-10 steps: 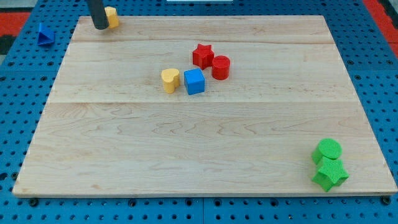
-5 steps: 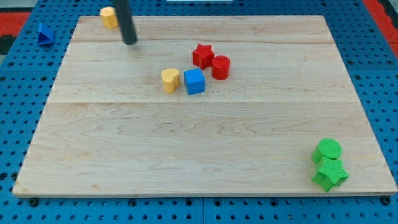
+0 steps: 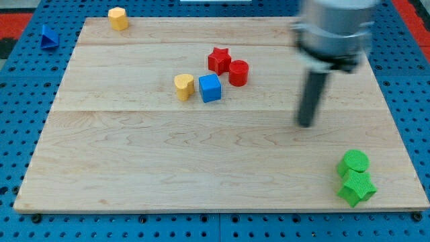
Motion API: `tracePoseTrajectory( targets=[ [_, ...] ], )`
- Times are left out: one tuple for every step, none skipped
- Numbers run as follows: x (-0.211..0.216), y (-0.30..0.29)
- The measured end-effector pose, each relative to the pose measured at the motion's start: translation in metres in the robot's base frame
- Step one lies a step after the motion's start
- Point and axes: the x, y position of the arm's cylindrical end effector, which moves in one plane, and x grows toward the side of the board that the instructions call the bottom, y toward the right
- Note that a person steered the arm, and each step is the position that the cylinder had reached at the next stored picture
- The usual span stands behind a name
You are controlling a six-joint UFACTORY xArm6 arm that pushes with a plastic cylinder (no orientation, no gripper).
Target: Move the green circle to center right
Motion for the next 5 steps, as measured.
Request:
tracePoseTrajectory(
  targets=[
    [0.025,0.101],
    [0.076,0.063],
    [0.096,0.025],
    [0.085,-0.011],
    [0.062,-0.049]
  ],
)
